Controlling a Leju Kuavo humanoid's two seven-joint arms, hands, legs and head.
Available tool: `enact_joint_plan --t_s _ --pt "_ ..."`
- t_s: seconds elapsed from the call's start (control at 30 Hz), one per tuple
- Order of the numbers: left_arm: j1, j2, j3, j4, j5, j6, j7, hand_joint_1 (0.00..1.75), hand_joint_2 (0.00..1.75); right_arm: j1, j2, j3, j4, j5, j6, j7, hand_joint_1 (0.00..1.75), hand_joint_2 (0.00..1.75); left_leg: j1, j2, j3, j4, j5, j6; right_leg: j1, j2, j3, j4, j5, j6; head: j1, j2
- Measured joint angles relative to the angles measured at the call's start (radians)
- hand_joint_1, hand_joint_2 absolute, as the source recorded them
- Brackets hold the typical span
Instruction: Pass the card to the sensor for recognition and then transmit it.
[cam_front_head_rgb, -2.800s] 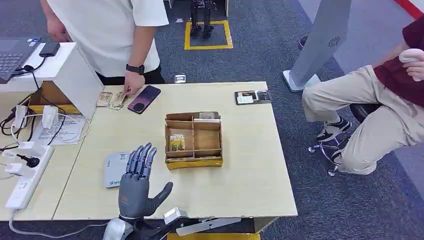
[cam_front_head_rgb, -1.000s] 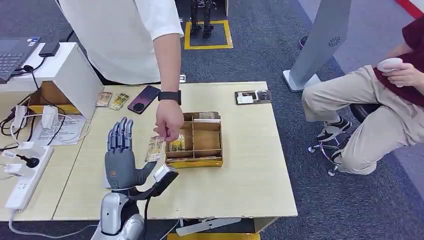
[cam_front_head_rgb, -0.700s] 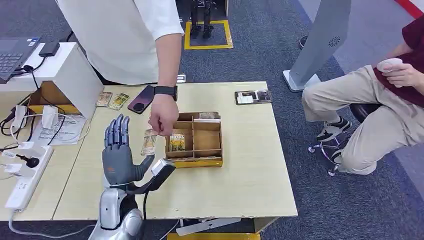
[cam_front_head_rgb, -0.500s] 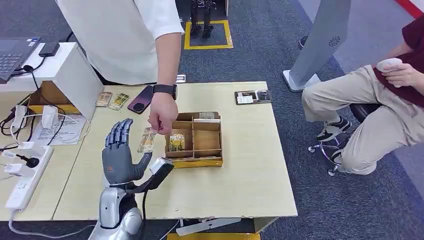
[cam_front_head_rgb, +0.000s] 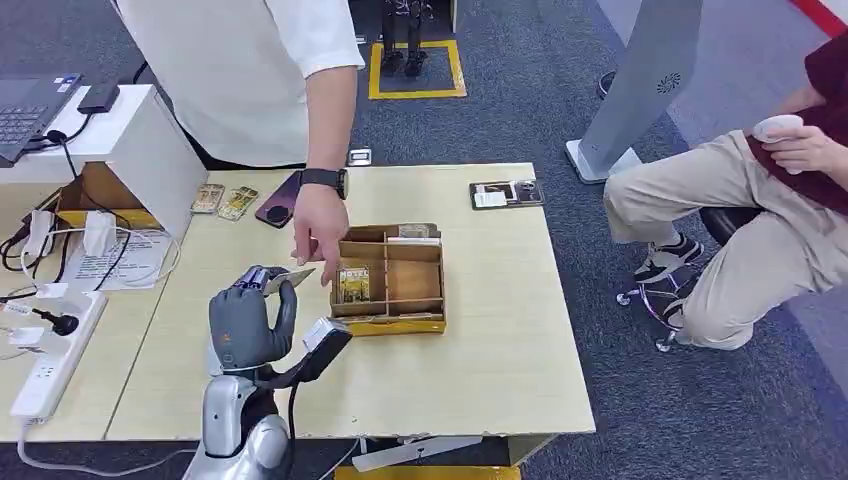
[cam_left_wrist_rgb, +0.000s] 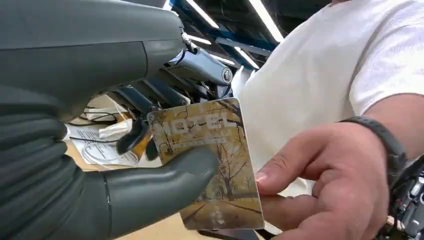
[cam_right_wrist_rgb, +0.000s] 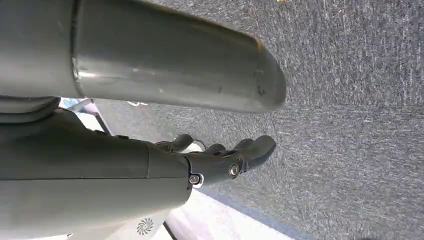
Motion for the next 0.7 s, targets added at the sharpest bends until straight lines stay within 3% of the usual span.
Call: enact_joint_plan --t_s 0.53,0.7 --pt "0.006 -0.02 0.022 0.0 -0.027 0.0 -0.018 1.75 1.75 0.0 0.0 0.001 0.0 0.003 0.0 0.0 0.0 0.0 0.0 0.0 0.0 0.0 0.0 0.0 0.0 0.0 0.0 0.0 0.0 0.0 0.0 0.0" --pt "0.006 -0.021 0.045 0.0 -0.055 0.0 0.005 1.75 1.75 0.0 0.0 0.001 0.0 0.003 0.0 0.0 0.0 0.0 0.0 0.0 0.0 0.0 0.0 0.0 0.0 0.0 0.0 0.0 0.0 0.0 0.0 0.0"
